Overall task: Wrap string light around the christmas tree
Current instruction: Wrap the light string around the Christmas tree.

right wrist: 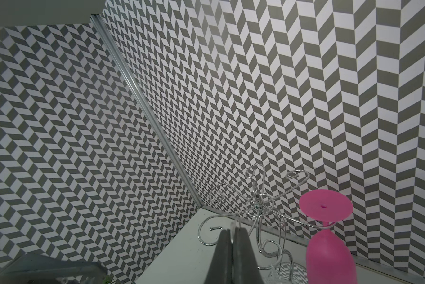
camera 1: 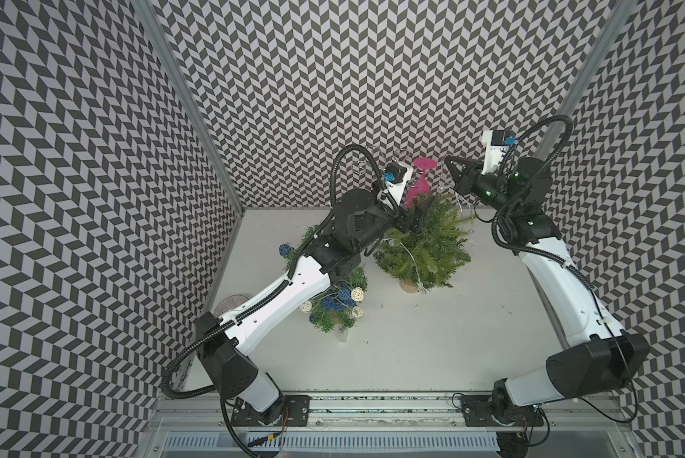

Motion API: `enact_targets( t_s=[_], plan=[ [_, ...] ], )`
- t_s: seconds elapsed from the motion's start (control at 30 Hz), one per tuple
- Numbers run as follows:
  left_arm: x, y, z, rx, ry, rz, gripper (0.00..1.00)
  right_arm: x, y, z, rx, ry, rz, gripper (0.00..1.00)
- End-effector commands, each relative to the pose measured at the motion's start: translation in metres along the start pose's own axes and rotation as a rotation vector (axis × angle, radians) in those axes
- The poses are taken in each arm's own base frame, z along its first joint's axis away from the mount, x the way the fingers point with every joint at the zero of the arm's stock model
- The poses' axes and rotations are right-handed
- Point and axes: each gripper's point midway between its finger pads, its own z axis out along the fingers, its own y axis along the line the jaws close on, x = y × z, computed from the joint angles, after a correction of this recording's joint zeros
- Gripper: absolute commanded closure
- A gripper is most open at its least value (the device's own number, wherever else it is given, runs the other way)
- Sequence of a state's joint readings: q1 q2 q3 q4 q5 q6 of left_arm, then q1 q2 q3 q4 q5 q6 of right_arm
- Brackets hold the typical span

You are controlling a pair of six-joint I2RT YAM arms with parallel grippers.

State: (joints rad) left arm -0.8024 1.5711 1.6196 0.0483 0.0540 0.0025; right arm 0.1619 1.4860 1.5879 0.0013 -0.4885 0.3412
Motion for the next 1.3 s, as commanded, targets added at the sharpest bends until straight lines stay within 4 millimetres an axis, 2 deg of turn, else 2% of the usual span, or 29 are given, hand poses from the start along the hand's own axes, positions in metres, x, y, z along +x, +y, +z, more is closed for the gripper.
enact_targets(
  t_s=[0.0, 0.1, 0.2, 0.3, 0.4, 0.5, 0.6, 0.7, 0.87, 0.97, 1.13, 1.17, 1.23, 1.27],
  plan=[
    [0.01, -0.035, 0.003, 0.178, 0.024, -0.053, 0.13, -0.027, 0.024, -0.014, -0.048, -0.09, -0.042, 1.0],
    [0.01, -0.054, -0.005, 0.293, -0.002, -0.119, 0.11, -0.036, 0.029, -0.022, -0.048, -0.114, -0.029, 1.0],
    [0.005, -0.061, -0.015, 0.308, -0.036, -0.147, 0.1, -0.048, 0.038, -0.033, -0.047, -0.152, -0.026, 1.0],
    [0.007, -0.071, -0.019, 0.378, -0.065, -0.201, 0.07, -0.046, 0.037, -0.034, -0.036, -0.134, -0.024, 1.0],
    [0.011, -0.076, -0.014, 0.415, -0.07, -0.226, 0.02, -0.04, 0.04, -0.033, -0.066, -0.113, -0.015, 1.0],
    [0.014, -0.083, -0.009, 0.456, -0.072, -0.24, 0.03, -0.041, 0.042, -0.033, -0.076, -0.112, -0.012, 1.0],
    [0.014, -0.087, -0.006, 0.485, -0.077, -0.246, 0.07, -0.041, 0.042, -0.033, -0.073, -0.106, -0.017, 1.0],
    [0.017, -0.094, 0.001, 0.537, -0.063, -0.261, 0.16, -0.039, 0.04, -0.032, -0.069, -0.103, -0.014, 1.0],
    [0.028, -0.109, 0.013, 0.626, -0.039, -0.295, 0.11, -0.03, 0.036, -0.027, -0.07, -0.075, -0.016, 1.0],
    [0.033, -0.105, 0.021, 0.594, -0.036, -0.292, 0.03, -0.027, 0.036, -0.027, -0.077, -0.068, -0.016, 1.0],
    [0.036, -0.107, 0.03, 0.617, -0.051, -0.304, 0.01, -0.021, 0.037, -0.027, -0.091, -0.051, -0.018, 1.0],
    [0.039, -0.106, 0.035, 0.612, -0.041, -0.309, 0.01, -0.021, 0.036, -0.027, -0.09, -0.053, -0.018, 1.0],
    [0.045, -0.101, 0.044, 0.562, -0.035, -0.295, 0.12, -0.019, 0.038, -0.028, -0.102, -0.046, -0.027, 1.0],
    [0.047, -0.099, 0.046, 0.506, -0.031, -0.272, 0.12, -0.017, 0.041, -0.029, -0.118, -0.038, -0.036, 1.0]
  ],
)
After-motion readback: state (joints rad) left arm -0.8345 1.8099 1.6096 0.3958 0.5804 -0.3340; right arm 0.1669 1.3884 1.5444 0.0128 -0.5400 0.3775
